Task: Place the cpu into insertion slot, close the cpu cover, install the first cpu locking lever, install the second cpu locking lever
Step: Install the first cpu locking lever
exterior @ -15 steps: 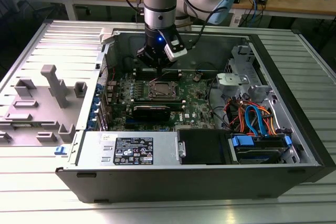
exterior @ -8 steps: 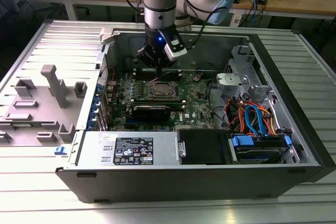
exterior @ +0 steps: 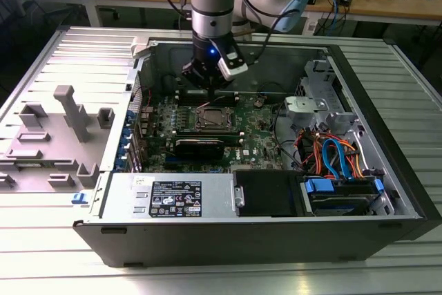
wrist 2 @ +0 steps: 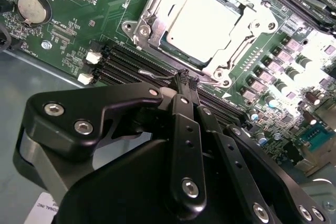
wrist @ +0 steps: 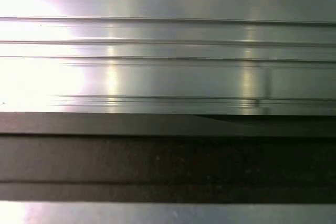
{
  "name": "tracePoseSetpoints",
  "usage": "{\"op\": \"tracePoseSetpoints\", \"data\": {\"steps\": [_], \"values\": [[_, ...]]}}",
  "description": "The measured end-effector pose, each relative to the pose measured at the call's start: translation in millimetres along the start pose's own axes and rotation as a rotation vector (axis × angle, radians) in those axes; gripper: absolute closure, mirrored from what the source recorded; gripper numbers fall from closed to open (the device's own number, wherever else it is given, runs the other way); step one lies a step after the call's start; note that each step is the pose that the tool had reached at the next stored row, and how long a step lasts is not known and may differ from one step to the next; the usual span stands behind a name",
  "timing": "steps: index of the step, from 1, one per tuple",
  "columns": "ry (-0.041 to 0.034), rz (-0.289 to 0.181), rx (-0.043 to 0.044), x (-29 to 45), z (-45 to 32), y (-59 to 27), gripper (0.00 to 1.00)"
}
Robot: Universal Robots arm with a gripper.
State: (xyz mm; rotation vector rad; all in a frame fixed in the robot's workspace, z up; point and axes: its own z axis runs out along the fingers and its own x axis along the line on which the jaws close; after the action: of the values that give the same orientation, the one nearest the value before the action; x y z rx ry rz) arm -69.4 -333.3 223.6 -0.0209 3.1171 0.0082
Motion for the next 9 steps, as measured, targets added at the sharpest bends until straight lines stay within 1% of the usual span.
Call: {"op": "tracePoseSetpoints", "data": {"steps": [4,9], "values": [[0.0000,0.000,0.0000,-2.9,1.1,0.0,0.89],[0.0000,0.000,-0.0001,-8.7,3.6,-0.2,0.89]]}}
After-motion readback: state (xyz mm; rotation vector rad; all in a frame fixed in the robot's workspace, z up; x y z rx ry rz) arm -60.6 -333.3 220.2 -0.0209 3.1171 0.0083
